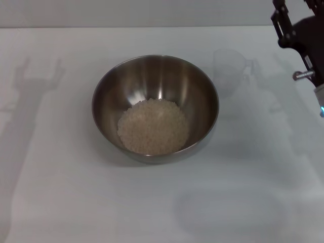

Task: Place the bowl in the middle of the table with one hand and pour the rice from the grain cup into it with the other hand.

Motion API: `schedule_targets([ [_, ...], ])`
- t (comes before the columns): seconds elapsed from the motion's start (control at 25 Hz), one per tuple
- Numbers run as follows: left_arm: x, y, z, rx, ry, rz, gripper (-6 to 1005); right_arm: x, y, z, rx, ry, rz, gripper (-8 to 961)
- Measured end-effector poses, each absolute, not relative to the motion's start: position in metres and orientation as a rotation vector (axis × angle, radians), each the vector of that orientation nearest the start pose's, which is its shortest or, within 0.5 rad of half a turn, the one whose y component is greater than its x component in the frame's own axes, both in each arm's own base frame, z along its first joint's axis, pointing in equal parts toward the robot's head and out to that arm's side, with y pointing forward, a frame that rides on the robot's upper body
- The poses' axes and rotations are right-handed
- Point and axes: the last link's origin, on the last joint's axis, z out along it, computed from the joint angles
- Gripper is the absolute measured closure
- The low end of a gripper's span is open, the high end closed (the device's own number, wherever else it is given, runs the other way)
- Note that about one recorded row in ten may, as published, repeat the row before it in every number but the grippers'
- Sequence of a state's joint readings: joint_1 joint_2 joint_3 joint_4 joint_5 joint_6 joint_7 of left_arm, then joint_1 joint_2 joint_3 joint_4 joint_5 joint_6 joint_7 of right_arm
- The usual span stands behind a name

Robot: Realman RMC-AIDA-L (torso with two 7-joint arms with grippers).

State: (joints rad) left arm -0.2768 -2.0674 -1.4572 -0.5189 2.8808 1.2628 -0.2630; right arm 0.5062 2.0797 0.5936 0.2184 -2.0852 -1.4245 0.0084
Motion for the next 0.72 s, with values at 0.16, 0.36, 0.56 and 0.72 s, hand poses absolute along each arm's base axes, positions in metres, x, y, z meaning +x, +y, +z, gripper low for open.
schedule_targets([
  [0.16, -0.284, 0.329, 0.054, -1.381, -0.321, -1.058, 167, 0.253, 0.345, -0.012, -1.598, 0.191, 0.927, 422],
  [0.36, -0.283, 0.327, 0.055, -1.377, -0.308, -1.067, 167, 0.25, 0.347, -0.011, -1.599, 0.177, 0.929, 422],
  [0.56, -0.282, 0.325, 0.056, -1.371, -0.3, -1.084, 167, 0.252, 0.349, -0.007, -1.576, 0.182, 0.924, 422],
  [0.72, -0.281, 0.324, 0.056, -1.37, -0.291, -1.091, 167, 0.255, 0.349, 0.0, -1.536, 0.172, 0.923, 422],
])
